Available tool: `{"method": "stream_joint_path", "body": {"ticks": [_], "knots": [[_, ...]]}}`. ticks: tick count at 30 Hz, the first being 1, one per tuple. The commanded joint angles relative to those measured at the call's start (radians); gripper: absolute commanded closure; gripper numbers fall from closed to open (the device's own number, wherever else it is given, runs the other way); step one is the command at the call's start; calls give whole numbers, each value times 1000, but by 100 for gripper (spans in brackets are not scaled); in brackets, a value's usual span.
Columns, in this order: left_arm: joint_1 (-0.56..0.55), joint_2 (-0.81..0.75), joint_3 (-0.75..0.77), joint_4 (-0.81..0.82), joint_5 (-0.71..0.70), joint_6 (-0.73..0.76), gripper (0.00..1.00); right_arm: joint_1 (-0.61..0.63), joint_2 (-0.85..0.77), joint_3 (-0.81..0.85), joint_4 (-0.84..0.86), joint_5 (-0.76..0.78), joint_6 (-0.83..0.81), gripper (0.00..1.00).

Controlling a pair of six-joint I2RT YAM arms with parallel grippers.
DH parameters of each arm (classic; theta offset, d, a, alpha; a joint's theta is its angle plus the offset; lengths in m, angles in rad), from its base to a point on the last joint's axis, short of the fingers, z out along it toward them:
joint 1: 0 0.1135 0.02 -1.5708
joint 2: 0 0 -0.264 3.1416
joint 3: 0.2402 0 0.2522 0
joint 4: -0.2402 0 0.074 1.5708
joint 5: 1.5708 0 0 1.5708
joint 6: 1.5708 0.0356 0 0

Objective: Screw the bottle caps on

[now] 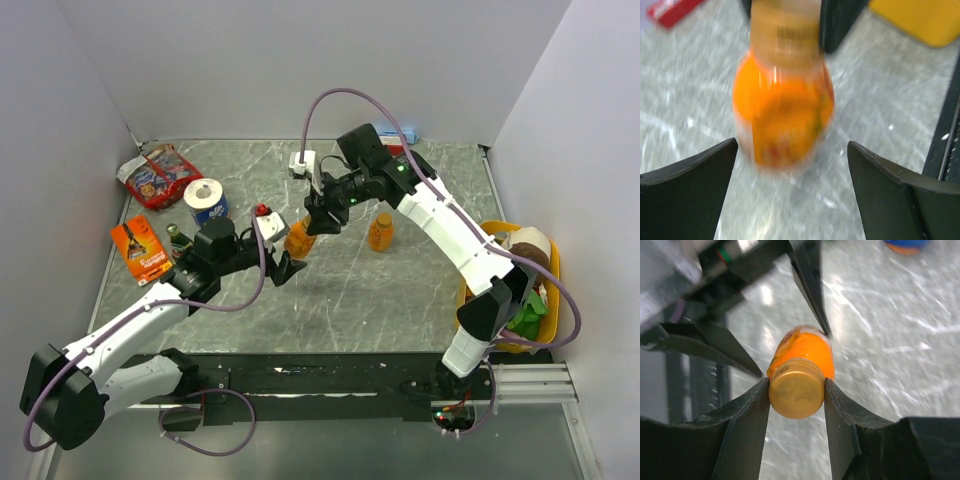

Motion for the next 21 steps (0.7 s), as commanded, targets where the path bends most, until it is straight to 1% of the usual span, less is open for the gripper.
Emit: {"method": "stream_joint_path", "body": {"ticks": [1,4,8,12,14,18,21], "knots": [[73,-12,50,-216,-63,-11,4,-45,35,69,-21,170,-112,75],[145,-73,24,-247,-45,-29,4,-51,46,40,1,211,-150,75],[172,-112,3,-243,-80,-28,4,-56,80,-14,30,268,-191,75],[207,-103,3,-197,-59,-63,4,-73,108,-45,47,303,-199,75],[242,-88,3,-157,-31,-86,4,-83,115,-68,60,305,-195,75],[282,-59,25,-146,0,-108,4,-99,120,-124,97,337,-196,73],[291,-32,45,-154,10,-106,4,-108,108,-178,145,337,-190,72]]}}
